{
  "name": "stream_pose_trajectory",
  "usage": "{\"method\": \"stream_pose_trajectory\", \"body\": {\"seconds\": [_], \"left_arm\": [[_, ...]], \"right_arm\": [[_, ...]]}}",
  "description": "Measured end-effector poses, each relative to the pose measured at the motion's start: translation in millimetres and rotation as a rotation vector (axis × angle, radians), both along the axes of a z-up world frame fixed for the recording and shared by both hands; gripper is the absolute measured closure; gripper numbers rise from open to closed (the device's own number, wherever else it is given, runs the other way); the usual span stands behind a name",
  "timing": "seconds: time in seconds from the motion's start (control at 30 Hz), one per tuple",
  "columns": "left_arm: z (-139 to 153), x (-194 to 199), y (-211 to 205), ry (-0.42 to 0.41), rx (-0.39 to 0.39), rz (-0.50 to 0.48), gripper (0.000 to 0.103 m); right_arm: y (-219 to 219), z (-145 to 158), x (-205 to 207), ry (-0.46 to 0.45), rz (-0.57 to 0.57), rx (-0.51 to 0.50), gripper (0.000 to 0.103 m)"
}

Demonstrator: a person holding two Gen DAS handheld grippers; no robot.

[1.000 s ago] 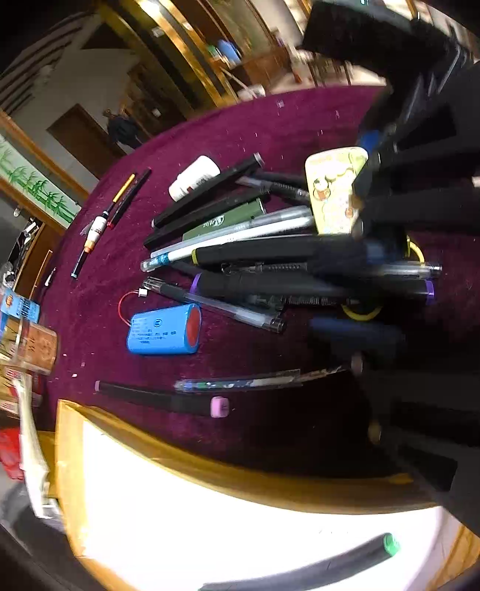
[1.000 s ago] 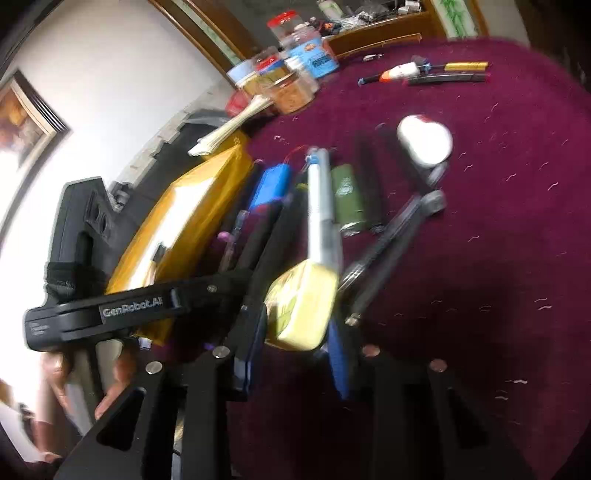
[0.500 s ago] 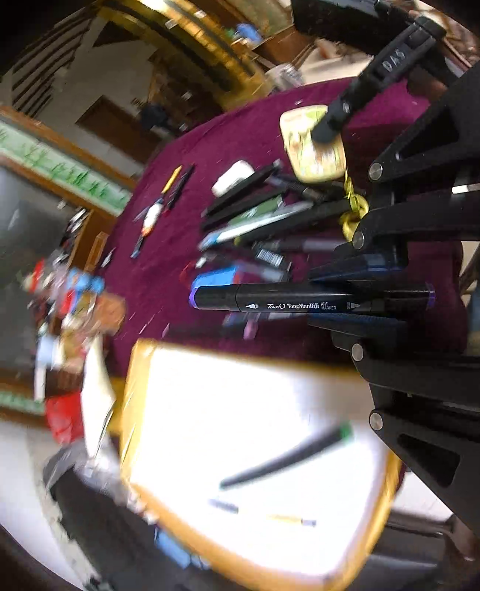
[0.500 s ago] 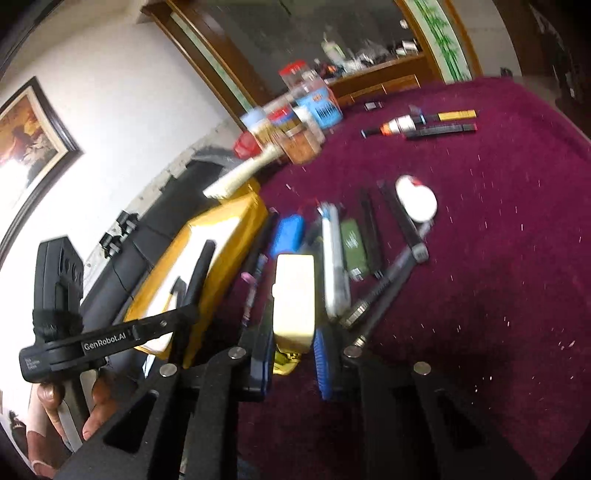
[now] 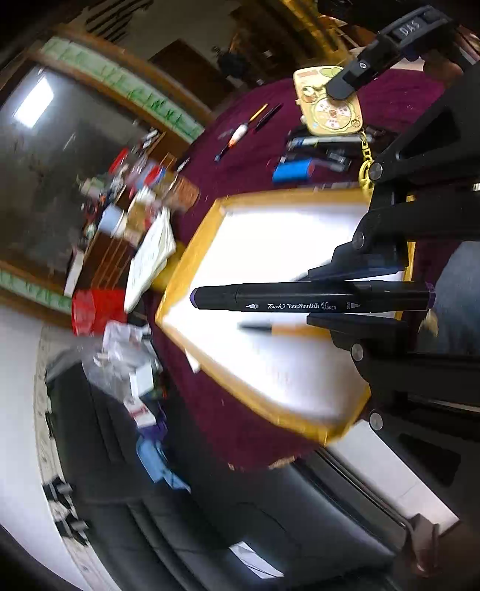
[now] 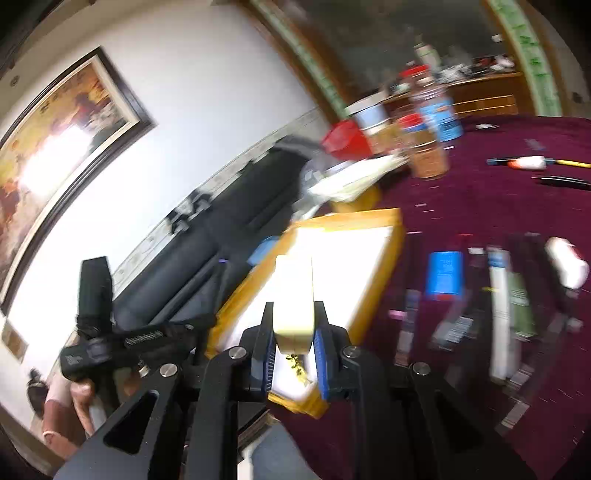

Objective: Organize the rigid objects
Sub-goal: 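Carry the marker and yellow tin into the tray and open both tools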

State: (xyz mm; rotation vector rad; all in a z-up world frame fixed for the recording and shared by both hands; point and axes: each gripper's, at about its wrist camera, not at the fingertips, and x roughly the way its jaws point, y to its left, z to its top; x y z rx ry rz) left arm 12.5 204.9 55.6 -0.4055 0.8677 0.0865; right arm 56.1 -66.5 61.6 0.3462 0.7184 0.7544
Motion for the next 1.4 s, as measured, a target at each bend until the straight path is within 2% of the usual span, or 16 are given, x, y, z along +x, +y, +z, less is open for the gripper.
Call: {"method": "stream_pose_trajectory", "body": {"seconds": [0.1,0.2,0.33,0.5,0.63,0.83,0.9,0.97,1.03,1.07,1.1,1.13,1.17,1.2,1.27,1.4], "left_arm": [[-12.0,4.9,14.4,0.033,0.006,0.032,0.087],[-22.2,7.9,22.5,0.058,0.059,0.053,0.087],[-35.8,23.1,30.8,0.083,0.071,0.06,0.087],[-48.0,38.1,31.5,0.12,0.1,0.048,0.087],[-58.2,46.0,22.5,0.153,0.132,0.014,0.087],[-67.7,51.6,16.0,0.194,0.168,-0.008,0.087],[-69.6,51.7,14.1,0.205,0.182,-0.009,0.086],[-70.1,50.9,14.0,0.2,0.191,-0.004,0.086],[-69.7,49.4,15.3,0.197,0.195,0.002,0.084],[-68.9,47.9,14.4,0.194,0.194,0.0,0.079],[-67.6,46.5,12.9,0.188,0.199,-0.001,0.067],[-63.9,41.8,9.9,0.17,0.219,0.006,0.06],[-60.8,37.5,7.6,0.151,0.232,0.015,0.045],[-57.2,31.9,5.4,0.126,0.245,0.027,0.037],[-48.5,18.7,-1.9,0.089,0.28,0.053,0.036],[-34.6,-0.7,-16.7,0.056,0.292,0.058,0.036]], "right_arm": [[37.5,-3.7,18.9,0.014,0.057,-0.022,0.086],[66.4,-9.2,33.4,0.017,0.088,-0.048,0.085],[92.2,-33.2,62.2,0.102,0.114,-0.063,0.085],[99.4,-56.5,79.2,0.142,0.088,-0.129,0.085],[89.2,-57.5,82.4,0.122,0.044,-0.146,0.085],[102.9,-78.8,93.5,0.195,0.089,-0.191,0.085],[108.7,-78.9,91.9,0.175,0.081,-0.218,0.085],[113.0,-80.7,91.5,0.191,0.107,-0.213,0.085],[115.9,-80.0,90.7,0.188,0.117,-0.232,0.081],[116.4,-77.5,88.9,0.177,0.116,-0.24,0.076],[115.8,-74.9,87.9,0.166,0.113,-0.245,0.072],[113.8,-70.9,85.3,0.152,0.103,-0.25,0.058],[108.6,-66.4,81.3,0.134,0.081,-0.249,0.046],[102.7,-62.6,77.2,0.122,0.067,-0.238,0.044],[86.1,-56.6,65.6,0.118,0.064,-0.192,0.044],[44.3,-48.3,36.7,0.103,0.031,-0.109,0.044]]}}
